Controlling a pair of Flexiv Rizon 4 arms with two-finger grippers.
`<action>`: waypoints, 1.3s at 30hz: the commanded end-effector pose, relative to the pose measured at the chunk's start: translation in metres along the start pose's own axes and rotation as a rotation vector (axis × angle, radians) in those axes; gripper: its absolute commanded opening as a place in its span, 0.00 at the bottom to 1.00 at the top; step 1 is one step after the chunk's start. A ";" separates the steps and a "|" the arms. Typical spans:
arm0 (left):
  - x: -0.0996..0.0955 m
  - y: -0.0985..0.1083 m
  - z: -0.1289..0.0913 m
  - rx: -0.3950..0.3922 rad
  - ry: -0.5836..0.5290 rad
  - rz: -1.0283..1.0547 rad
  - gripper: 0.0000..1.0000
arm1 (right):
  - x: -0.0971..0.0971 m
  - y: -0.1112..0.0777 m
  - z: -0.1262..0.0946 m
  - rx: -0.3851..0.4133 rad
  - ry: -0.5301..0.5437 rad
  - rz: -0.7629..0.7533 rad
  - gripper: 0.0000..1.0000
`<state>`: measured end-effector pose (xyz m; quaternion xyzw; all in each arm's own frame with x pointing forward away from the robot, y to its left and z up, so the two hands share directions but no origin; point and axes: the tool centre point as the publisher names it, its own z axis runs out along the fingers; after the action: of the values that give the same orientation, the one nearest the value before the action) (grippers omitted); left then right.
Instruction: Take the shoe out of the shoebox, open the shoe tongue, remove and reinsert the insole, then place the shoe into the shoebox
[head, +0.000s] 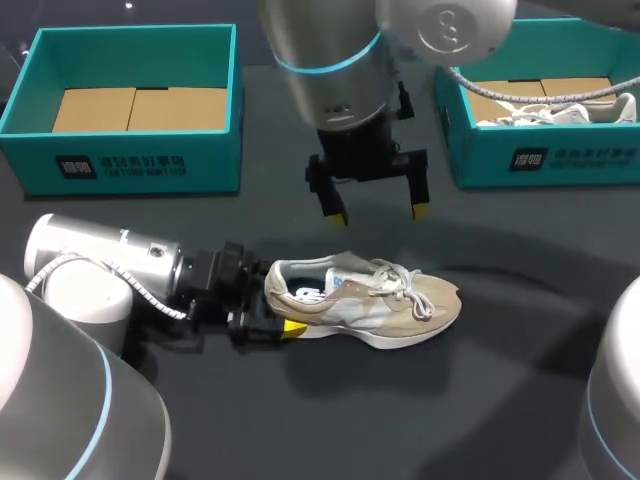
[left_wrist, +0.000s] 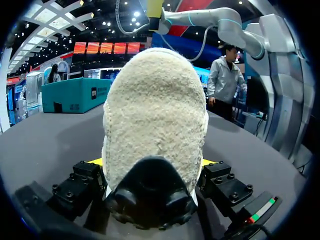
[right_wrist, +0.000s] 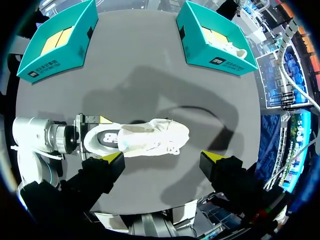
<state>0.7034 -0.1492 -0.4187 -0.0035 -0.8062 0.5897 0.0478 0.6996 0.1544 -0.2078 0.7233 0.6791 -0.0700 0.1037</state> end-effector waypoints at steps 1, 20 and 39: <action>0.003 0.003 -0.002 0.001 -0.003 0.000 0.00 | 0.033 -0.009 0.004 0.000 -0.080 -0.006 1.00; 0.003 0.003 -0.002 0.001 -0.003 0.000 0.00 | 0.056 -0.019 0.023 0.005 -0.063 0.012 1.00; 0.003 0.003 -0.002 0.001 -0.003 0.000 0.00 | 0.075 -0.018 0.070 0.013 -0.194 0.069 1.00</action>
<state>0.7033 -0.1493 -0.4186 -0.0035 -0.8061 0.5898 0.0478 0.6973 0.2017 -0.2893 0.6944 0.6936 -0.1369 0.1342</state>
